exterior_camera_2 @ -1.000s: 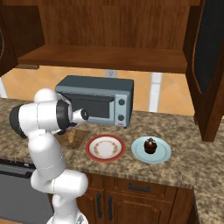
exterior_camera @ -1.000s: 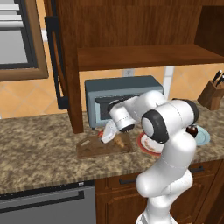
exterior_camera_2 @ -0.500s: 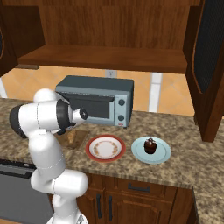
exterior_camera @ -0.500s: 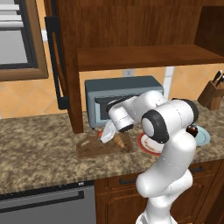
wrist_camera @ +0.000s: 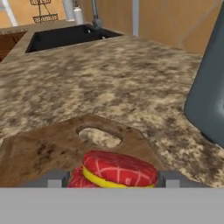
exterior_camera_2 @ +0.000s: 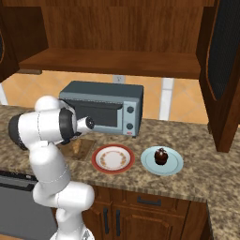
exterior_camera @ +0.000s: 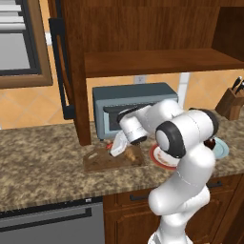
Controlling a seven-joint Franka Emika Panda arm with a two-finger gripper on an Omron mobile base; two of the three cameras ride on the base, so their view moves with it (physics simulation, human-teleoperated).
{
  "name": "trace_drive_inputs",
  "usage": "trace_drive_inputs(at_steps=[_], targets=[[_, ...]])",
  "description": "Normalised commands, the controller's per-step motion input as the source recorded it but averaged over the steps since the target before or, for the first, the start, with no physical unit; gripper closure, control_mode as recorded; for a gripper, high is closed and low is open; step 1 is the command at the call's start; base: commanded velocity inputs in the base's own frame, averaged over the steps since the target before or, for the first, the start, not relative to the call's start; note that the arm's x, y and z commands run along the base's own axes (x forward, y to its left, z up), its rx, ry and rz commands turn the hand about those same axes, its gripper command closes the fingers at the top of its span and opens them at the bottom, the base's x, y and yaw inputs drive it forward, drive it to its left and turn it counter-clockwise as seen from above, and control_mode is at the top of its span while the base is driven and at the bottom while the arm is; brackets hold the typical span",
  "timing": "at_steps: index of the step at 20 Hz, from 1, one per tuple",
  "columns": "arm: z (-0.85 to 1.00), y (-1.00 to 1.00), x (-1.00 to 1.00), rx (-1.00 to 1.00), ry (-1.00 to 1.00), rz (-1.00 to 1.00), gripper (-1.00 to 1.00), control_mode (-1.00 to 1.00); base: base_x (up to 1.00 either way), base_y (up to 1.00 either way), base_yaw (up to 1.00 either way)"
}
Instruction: From the different types of pastries on the counter, select a croissant and place it on the cutting board. Then retrieve a jar of jam from the cabinet and place it alongside the croissant on the cutting board.
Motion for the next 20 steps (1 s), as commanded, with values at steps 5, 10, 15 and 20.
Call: trace_drive_inputs(at_steps=[5,10,15,20], targets=[[-0.22,-0.62,-0.82,0.17,-0.12,0.00,-1.00,-1.00,0.00,0.00,0.00],[-0.17,-0.77,-0.73,0.19,-0.11,0.00,-1.00,-1.00,0.00,0.00,0.00],[-0.05,-0.43,-0.22,0.05,-0.11,0.00,-1.00,-1.00,0.00,0.00,0.00],[0.70,-0.21,0.00,0.00,-0.29,0.03,-1.00,-1.00,0.00,0.00,0.00]])
